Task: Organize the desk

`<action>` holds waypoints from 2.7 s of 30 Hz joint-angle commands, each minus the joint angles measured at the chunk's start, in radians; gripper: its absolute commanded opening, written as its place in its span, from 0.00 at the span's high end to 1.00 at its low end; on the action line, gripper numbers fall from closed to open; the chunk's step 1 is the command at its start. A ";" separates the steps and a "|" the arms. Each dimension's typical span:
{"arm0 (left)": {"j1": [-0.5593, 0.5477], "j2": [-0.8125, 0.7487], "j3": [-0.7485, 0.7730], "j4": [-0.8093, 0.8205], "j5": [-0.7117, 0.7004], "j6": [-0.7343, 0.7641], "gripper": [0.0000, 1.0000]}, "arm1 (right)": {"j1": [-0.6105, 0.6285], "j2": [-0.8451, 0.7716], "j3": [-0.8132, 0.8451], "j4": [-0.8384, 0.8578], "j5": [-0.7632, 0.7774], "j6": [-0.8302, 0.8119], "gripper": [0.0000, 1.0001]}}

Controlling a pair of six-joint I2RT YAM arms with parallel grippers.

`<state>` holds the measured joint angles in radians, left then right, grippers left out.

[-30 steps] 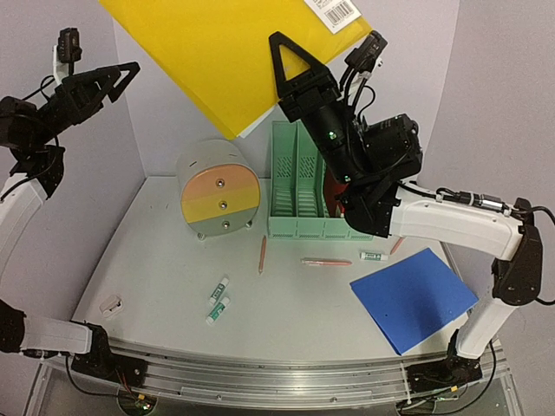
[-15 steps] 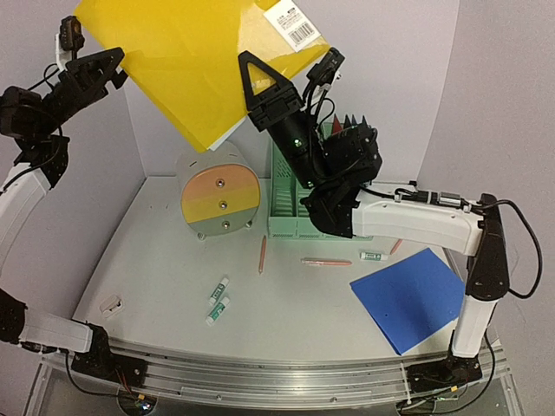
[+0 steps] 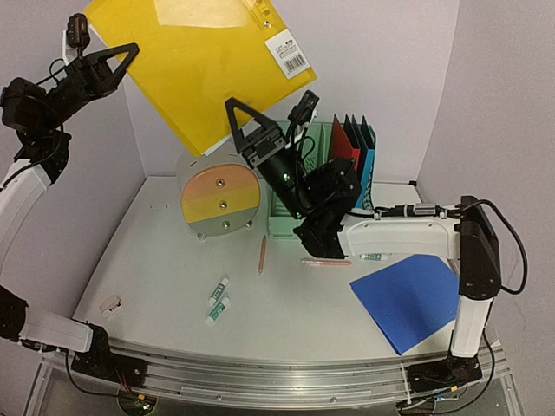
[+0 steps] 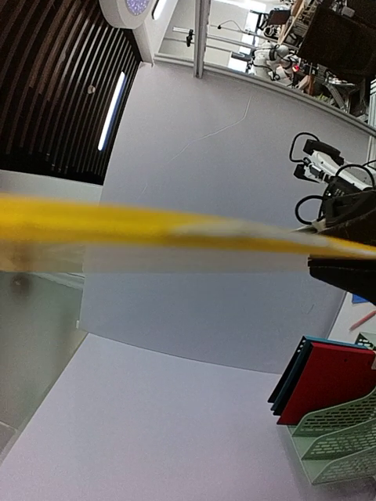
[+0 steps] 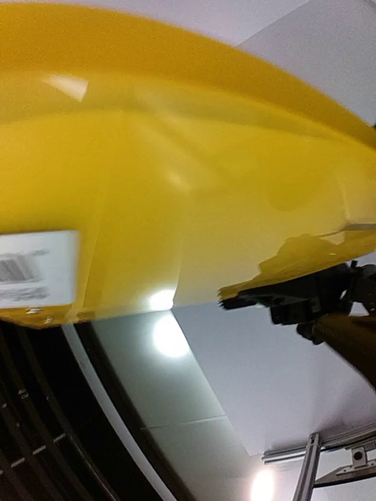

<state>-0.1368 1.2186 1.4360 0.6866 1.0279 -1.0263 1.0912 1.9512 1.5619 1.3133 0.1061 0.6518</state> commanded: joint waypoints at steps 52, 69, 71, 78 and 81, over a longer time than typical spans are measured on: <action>0.002 -0.237 -0.063 -1.092 -0.505 1.346 0.00 | -0.063 -0.592 -0.103 -1.117 0.836 -0.786 1.00; 0.003 -0.273 -0.217 -1.009 -0.506 1.270 0.00 | -0.175 -0.141 0.002 -0.351 0.885 -0.991 1.00; 0.003 -0.275 -0.224 -1.008 -0.513 1.270 0.00 | -0.198 -0.094 0.014 -0.294 0.873 -1.011 1.00; 0.003 -0.280 -0.259 -0.998 -0.531 1.287 0.00 | -0.262 0.036 0.017 -0.168 0.762 -0.980 1.00; 0.003 -0.277 -0.270 -0.992 -0.535 1.299 0.00 | -0.276 0.074 -0.015 -0.086 0.712 -0.980 1.00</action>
<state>-0.1364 0.9509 1.1783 -0.3470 0.5147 0.2595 0.8264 1.9959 1.5291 1.0049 0.9115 -0.3314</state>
